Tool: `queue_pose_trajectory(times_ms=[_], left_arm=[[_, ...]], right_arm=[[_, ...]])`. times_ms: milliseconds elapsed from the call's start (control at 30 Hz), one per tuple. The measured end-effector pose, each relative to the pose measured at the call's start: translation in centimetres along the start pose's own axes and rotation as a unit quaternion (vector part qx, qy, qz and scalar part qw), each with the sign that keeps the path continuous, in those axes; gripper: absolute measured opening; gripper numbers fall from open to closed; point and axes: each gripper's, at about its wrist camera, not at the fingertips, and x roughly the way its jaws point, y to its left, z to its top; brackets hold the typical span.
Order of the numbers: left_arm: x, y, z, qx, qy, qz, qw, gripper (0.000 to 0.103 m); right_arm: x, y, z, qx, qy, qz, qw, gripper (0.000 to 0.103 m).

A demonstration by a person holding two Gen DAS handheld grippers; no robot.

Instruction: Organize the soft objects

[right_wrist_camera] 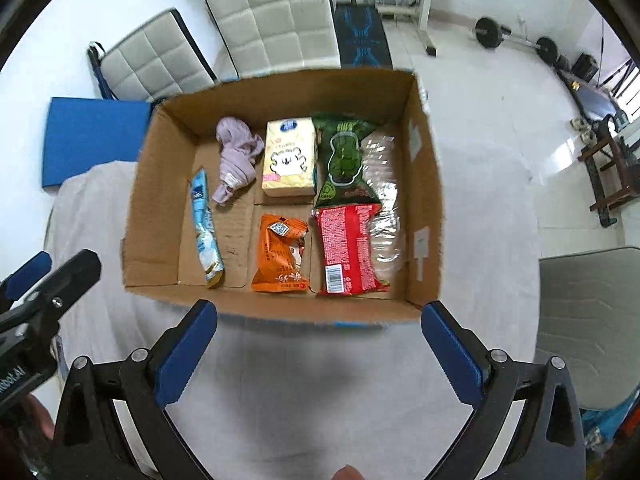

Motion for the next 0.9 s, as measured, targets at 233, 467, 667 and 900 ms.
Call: queue_pose_trajectory(times_ms=[233, 467, 667, 900], left_arm=[[-8.2, -0.8, -3.0, 0.004, -0.058, 0.002, 0.9983, 0.102], [-13.9, -1.1, -5.5, 0.003, -0.080, -0.001, 0.9968, 0.102], [-17.0, -1.1, -7.4, -0.001, -0.081, -0.007, 0.9967, 0.102], [-19.8, -1.1, -9.2, -0.003, -0.098, -0.002, 0.9951, 0.102]], right_arm=[[-8.5, -0.4, -4.3, -0.008, -0.068, 0.008, 0.998, 0.103], [-15.2, -0.7, -9.1, -0.015, -0.108, 0.022, 0.994, 0.103], [-20.3, -1.5, -13.0, -0.008, -0.138, 0.029, 0.990, 0.103], [-23.9, -1.7, -16.4, -0.014, -0.148, 0.024, 0.989, 0.103]])
